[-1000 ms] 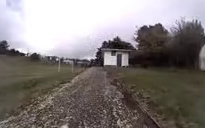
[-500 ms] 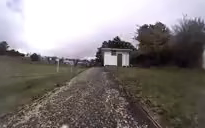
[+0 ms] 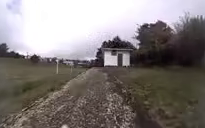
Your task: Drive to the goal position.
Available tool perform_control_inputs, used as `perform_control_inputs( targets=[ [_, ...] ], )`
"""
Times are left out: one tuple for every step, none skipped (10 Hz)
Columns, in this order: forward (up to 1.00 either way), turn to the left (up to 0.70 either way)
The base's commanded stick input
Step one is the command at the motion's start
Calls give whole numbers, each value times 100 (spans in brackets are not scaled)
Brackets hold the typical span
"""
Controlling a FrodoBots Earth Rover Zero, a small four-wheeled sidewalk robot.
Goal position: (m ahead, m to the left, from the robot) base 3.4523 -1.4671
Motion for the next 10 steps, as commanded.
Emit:
perform_control_inputs(
  targets=[
    [70, 23],
    [70, 17],
    [70, 5],
    [70, 0],
    [70, 0],
    [70, 0],
    [70, 0],
    [70, 0],
    [70, 0],
    [70, 0]
  ],
)
